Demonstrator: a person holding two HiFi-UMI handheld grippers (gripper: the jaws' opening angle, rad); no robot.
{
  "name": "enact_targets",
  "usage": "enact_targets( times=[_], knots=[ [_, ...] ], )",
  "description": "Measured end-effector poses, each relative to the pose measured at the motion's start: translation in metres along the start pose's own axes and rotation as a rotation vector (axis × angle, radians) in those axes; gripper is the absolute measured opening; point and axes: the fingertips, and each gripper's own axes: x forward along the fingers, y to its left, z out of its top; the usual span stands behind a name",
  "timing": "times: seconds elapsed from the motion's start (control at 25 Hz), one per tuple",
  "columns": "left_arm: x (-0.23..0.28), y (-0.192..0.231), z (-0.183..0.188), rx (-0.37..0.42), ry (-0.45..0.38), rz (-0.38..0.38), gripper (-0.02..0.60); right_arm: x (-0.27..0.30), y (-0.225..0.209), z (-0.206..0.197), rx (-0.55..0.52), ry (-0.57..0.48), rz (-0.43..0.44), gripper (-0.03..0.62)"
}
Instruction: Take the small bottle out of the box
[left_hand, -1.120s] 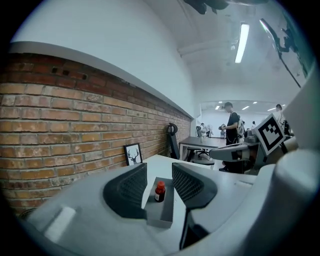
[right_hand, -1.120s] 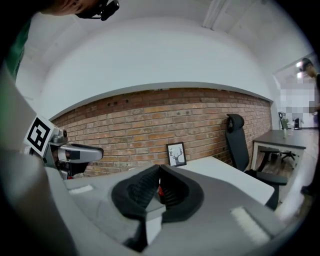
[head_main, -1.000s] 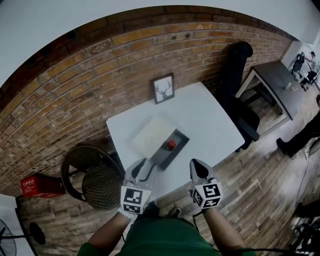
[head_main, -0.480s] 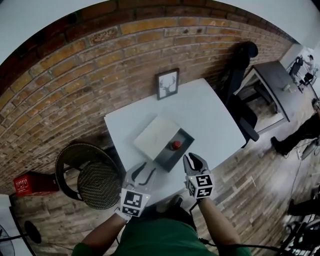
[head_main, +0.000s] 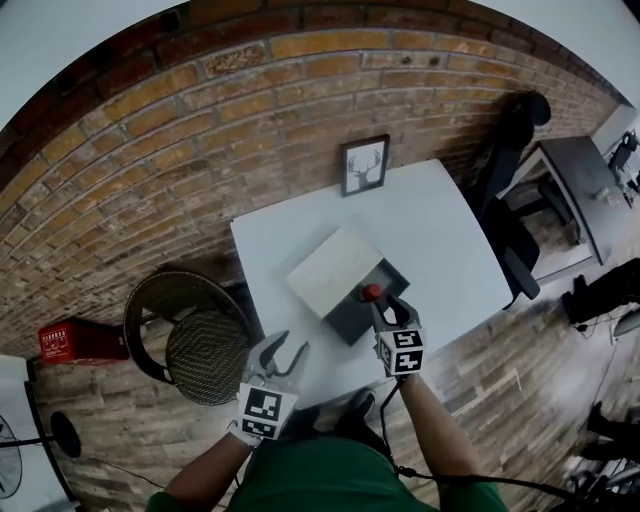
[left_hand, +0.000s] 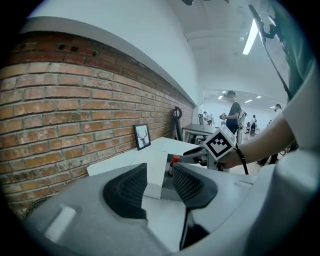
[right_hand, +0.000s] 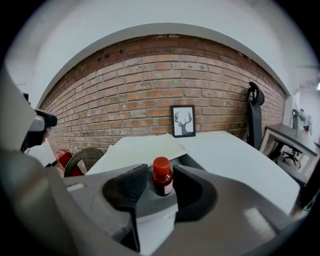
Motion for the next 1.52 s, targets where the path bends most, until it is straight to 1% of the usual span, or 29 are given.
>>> enact_targets(
  times=[0.24, 0.52, 0.72, 0.84, 1.2, 1.4, 1.52],
  knots=[
    [-0.013, 0.006, -0.003, -0.011, 0.014, 0.061, 0.166, 0.024, -0.001, -0.002, -0.052, 0.022, 0.01, 0.166],
    [-0.02, 0.004, -0.006, -0.035, 0.024, 0.106, 0.166, 0.04, 0.004, -0.003, -0.068, 0.068, 0.04, 0.166],
    [-0.021, -0.003, -0.01, -0.045, 0.038, 0.115, 0.166, 0.043, 0.001, -0.003, -0.103, 0.08, 0.043, 0.147],
    [-0.02, -0.006, -0.008, -0.047, 0.042, 0.121, 0.166, 0.042, 0.0, -0.004, -0.099, 0.081, 0.045, 0.146],
    [-0.013, -0.02, -0.001, -0.046, 0.032, 0.114, 0.166, 0.019, -0.001, 0.015, -0.072, 0.025, 0.08, 0.144],
    [-0.006, -0.031, 0.008, -0.042, 0.016, 0.101, 0.164, 0.003, -0.006, 0.021, -0.08, 0.014, 0.089, 0.144],
    [-0.002, -0.035, 0.015, -0.038, 0.001, 0.094, 0.164, -0.006, -0.007, 0.027, -0.083, -0.012, 0.095, 0.144]
  ],
)
